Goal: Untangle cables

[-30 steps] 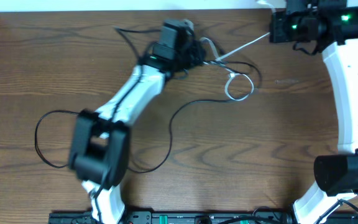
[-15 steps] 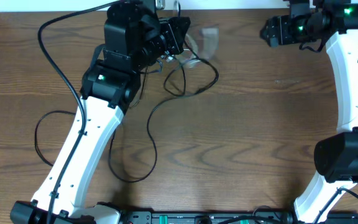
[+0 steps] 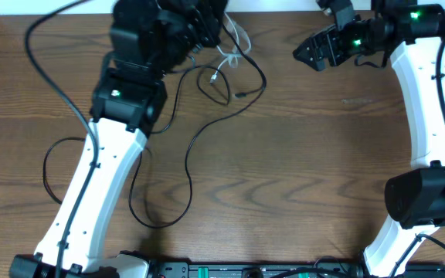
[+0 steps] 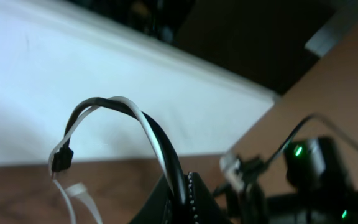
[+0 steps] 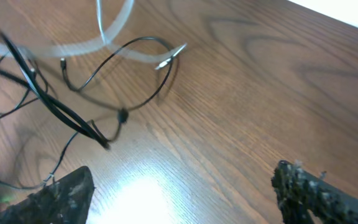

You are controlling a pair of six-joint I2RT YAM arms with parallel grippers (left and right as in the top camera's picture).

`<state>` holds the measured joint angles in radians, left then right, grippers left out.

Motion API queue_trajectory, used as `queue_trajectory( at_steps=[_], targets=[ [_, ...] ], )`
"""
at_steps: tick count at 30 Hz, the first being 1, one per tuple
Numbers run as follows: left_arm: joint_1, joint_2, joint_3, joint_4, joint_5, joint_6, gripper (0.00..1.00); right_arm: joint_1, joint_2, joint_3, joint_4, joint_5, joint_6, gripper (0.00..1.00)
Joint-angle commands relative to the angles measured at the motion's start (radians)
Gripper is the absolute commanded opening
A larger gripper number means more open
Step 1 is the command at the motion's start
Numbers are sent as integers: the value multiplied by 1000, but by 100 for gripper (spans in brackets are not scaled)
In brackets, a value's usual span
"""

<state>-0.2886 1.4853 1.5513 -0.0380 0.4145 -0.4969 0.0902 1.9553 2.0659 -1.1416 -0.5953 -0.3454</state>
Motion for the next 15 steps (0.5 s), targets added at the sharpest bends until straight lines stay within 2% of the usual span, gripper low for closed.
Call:
queue_trajectory(
  at_steps=[1, 7, 11, 15],
  targets=[
    [26, -59, 46, 40, -22, 2, 7, 32, -30, 6, -3, -29, -49, 91],
    [48, -68, 46, 171, -119, -123, 7, 92, -20, 6, 9, -37, -45, 92],
    [50, -68, 46, 283, -193, -203, 8, 148, -2, 6, 66, -40, 83, 91],
    [50, -70, 46, 328, -196, -243, 7, 197, 41, 6, 130, -40, 163, 91]
  ],
)
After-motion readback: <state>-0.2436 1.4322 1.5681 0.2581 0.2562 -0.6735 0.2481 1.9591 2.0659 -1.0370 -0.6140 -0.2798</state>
